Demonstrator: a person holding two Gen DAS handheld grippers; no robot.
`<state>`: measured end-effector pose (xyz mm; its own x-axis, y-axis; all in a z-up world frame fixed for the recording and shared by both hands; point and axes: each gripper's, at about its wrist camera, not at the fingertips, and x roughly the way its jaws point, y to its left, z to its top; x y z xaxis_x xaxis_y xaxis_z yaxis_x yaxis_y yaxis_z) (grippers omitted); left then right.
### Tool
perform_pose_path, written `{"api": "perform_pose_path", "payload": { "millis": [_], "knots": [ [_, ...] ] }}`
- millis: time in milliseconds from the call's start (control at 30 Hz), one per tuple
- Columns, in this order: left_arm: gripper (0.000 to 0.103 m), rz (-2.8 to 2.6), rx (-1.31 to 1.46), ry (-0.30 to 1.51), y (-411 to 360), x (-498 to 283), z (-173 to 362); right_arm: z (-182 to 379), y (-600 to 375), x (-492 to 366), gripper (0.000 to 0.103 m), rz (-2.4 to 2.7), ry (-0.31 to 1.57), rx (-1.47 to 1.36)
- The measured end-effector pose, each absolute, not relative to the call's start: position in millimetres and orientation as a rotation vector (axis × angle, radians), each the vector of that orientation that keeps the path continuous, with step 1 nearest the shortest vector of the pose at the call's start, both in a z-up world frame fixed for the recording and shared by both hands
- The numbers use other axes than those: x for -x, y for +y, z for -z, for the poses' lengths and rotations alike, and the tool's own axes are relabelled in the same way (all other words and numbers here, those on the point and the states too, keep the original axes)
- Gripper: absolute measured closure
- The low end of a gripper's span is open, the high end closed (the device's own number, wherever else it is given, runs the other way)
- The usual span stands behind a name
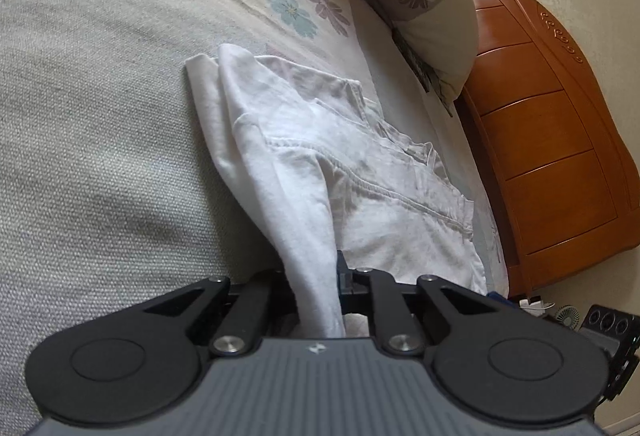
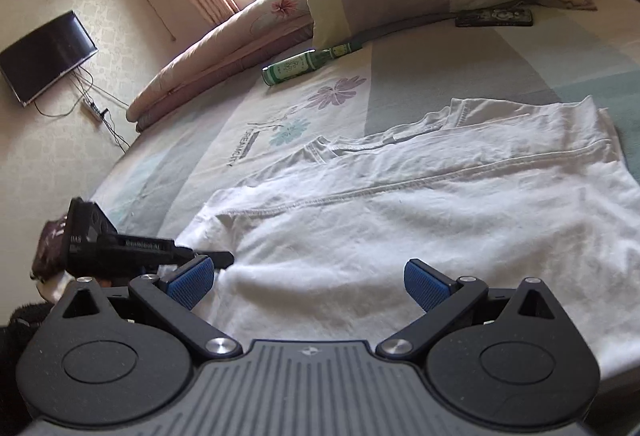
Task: Fold clothes
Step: 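Close the left gripper on the white shirt's long side edge, then lift the held shirt edge upward with the left gripper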
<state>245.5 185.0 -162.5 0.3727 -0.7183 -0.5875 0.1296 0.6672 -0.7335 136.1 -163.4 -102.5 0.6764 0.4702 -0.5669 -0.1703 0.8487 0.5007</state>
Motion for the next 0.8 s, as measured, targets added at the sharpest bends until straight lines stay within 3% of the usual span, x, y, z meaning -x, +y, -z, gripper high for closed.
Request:
{"api": "perform_pose_path", "payload": {
  "millis": [300, 800],
  "knots": [
    [0.090, 0.596, 0.591, 1.010, 181.3, -240.0, 158.1, 130.7, -126.8, -179.8, 0.000, -0.366, 0.779, -0.518],
    [0.090, 0.620, 0.514, 0.966, 176.5, -235.7, 153.5, 143.6, -106.3, -266.1, 0.000, -0.269, 0.696, -0.353]
  ]
}}
